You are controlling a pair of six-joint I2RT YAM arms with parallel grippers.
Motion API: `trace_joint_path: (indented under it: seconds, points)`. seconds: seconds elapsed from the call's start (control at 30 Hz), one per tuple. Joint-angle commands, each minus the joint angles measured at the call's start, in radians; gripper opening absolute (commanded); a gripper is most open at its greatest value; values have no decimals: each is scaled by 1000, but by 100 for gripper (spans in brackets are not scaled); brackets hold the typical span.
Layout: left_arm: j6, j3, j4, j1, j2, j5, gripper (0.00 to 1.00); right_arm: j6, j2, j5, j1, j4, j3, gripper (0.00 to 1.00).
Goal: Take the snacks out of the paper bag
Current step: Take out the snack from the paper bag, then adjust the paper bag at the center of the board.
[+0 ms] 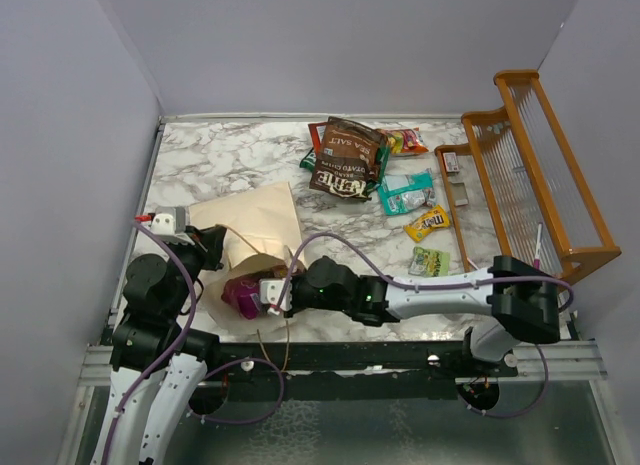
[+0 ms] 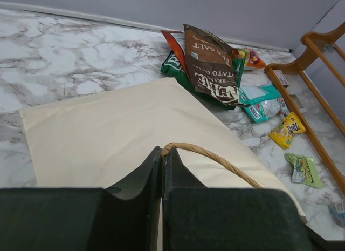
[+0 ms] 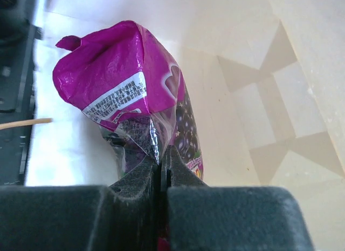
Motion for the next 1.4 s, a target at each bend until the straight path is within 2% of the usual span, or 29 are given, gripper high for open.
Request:
trace_joint_path:
  seconds: [0.0,0.4,0.67,0.8,1.0,1.2,1.27,1.37]
  points:
    - [0,4,-10,2,13,-40,0,106,-155,-150,6,57,-37,1]
    - [-2,2,-9,6,13,-34,0,235,-494,-156,5,62,-134,1]
    - [-2,1,-6,6,10,-32,0,265,-680,-120,6,27,-91,1]
    - [-2,2,-7,6,14,-34,0,274,-740,47,5,33,-86,1]
    - [-3,4,-11,6,15,-43,0,280,-779,497,5,55,-110,1]
    - [-10,9,-9,7,26,-54,0,144,-740,901,-3,124,-200,1]
    - [-18,18,-8,6,33,-55,0,162,-729,958,-27,119,-236,2]
    - [-44,56,-1,6,71,-52,0,304,-740,920,-89,7,-273,1]
